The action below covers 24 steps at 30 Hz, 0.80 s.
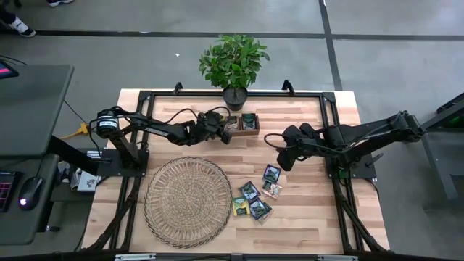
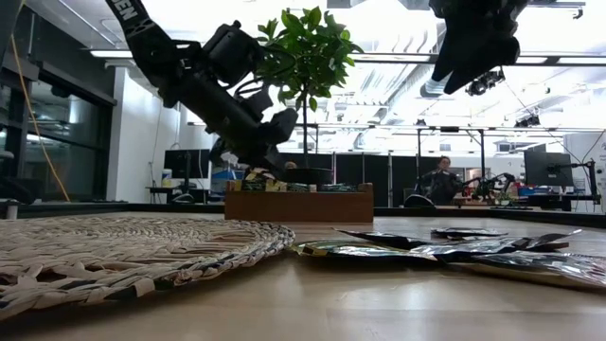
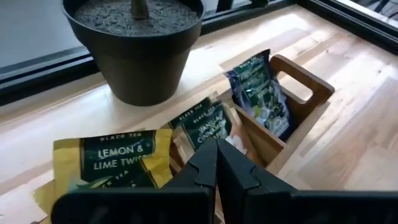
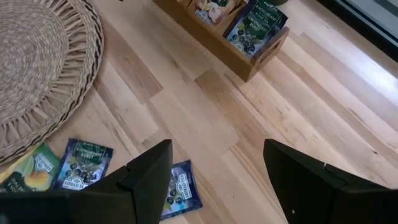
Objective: Pick & Place Tea
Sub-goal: Adjust the yellow tea bag in the wooden organizer
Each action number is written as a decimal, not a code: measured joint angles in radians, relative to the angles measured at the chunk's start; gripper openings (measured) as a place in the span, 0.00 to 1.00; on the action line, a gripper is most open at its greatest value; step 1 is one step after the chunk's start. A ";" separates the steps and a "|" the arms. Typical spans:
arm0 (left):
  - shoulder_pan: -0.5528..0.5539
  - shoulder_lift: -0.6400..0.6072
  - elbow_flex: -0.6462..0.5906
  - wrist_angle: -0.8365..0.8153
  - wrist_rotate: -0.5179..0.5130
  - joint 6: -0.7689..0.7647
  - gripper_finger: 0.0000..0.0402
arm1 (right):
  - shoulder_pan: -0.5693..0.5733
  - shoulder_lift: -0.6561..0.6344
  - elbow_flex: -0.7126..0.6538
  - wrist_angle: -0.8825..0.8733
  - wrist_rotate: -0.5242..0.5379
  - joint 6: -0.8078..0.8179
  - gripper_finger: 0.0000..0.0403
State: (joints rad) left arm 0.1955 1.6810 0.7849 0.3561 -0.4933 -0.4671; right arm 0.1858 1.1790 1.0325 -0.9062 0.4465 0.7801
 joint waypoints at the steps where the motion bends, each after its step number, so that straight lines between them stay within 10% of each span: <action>1: 0.000 0.000 0.000 0.000 -0.008 0.000 0.00 | 0.000 0.000 0.000 0.000 0.000 -0.002 0.62; 24: 0.001 0.122 0.192 -0.224 -0.217 0.003 0.00 | 0.000 0.000 0.000 -0.001 -0.013 -0.020 0.62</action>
State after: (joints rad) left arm 0.1967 1.8030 0.9768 0.1320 -0.7106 -0.4640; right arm 0.1860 1.1790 1.0325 -0.9072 0.4337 0.7601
